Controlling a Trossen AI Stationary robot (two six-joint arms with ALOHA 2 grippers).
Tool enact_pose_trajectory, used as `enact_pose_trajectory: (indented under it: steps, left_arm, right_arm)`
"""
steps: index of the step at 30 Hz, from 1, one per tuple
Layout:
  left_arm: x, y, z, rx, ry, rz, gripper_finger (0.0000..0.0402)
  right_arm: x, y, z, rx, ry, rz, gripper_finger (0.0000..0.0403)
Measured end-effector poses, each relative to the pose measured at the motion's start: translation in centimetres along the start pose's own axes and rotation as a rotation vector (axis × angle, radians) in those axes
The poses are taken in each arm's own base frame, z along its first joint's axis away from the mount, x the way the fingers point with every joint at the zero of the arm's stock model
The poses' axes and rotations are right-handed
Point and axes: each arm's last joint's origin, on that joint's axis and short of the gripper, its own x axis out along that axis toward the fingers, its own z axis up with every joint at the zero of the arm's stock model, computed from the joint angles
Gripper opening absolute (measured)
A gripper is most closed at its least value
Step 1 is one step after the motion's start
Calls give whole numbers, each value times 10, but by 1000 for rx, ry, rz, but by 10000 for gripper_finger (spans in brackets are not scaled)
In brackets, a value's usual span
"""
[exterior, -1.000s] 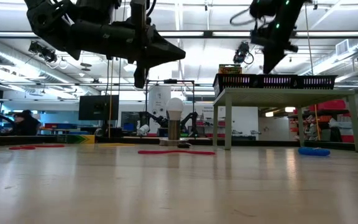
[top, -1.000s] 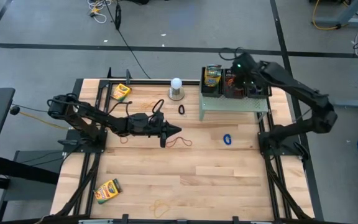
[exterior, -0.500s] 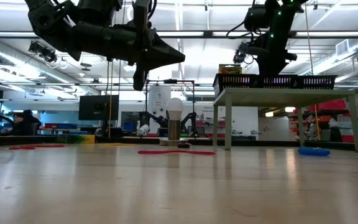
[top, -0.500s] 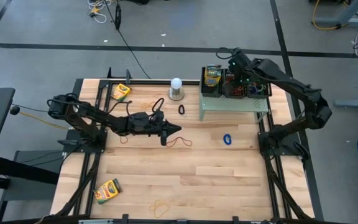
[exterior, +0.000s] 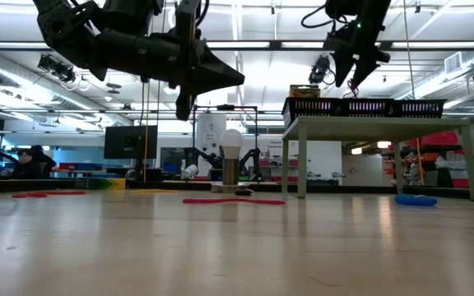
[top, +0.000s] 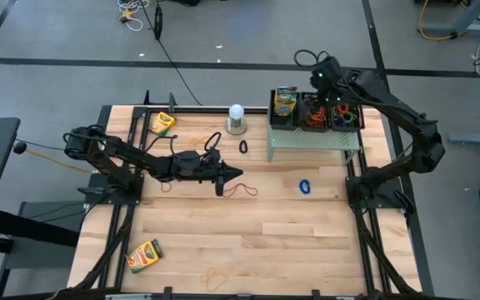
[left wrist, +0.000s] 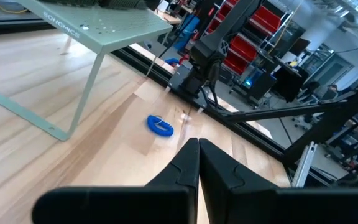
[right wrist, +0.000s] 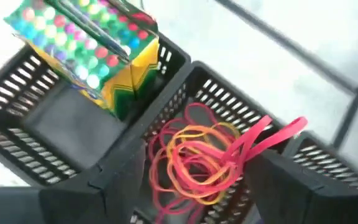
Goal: Pick & Place Office Desk Supplies
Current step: Put the bottom red rubber band into the middle basket on the shelf
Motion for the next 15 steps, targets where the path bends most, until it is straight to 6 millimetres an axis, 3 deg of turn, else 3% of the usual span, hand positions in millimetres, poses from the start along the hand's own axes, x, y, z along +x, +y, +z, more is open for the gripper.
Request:
enact_pose_trajectory:
  steps: [5,10,15]
  left_arm:
    - [0,0,0,2,3,5,11]
    - [0,1,0,5,-5,19,11]
    - [0,1,0,17,-7,25,11]
  right_arm:
    - [2,8,-6,-138,31,0,273]
    - [13,12,-18,-169,122,34,276]
    - [12,14,-18,-169,111,9,306]
